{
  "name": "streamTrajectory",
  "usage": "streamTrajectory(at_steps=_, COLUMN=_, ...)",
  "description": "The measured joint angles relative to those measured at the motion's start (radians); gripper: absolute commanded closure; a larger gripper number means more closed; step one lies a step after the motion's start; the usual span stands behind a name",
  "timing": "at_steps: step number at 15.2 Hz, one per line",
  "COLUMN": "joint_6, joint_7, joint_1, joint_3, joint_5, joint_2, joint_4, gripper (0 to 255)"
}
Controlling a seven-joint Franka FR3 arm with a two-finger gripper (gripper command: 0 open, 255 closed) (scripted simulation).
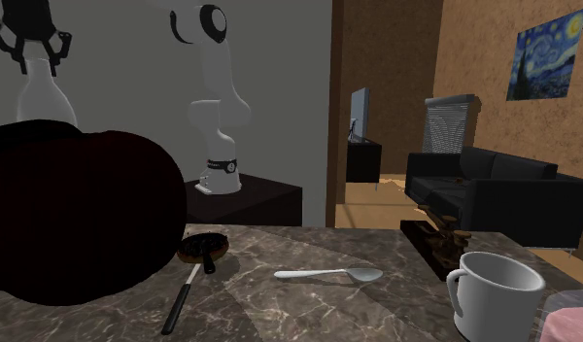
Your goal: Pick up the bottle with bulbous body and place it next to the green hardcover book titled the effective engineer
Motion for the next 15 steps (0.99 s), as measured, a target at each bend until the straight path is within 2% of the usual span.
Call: streamTrajectory(at_steps=15, joint_6=0.204, joint_7=0.025, joint_1=0.000, joint_3=0.000, joint_5=-0.009, joint_2=-0.008, joint_4=-0.212, gripper=255)
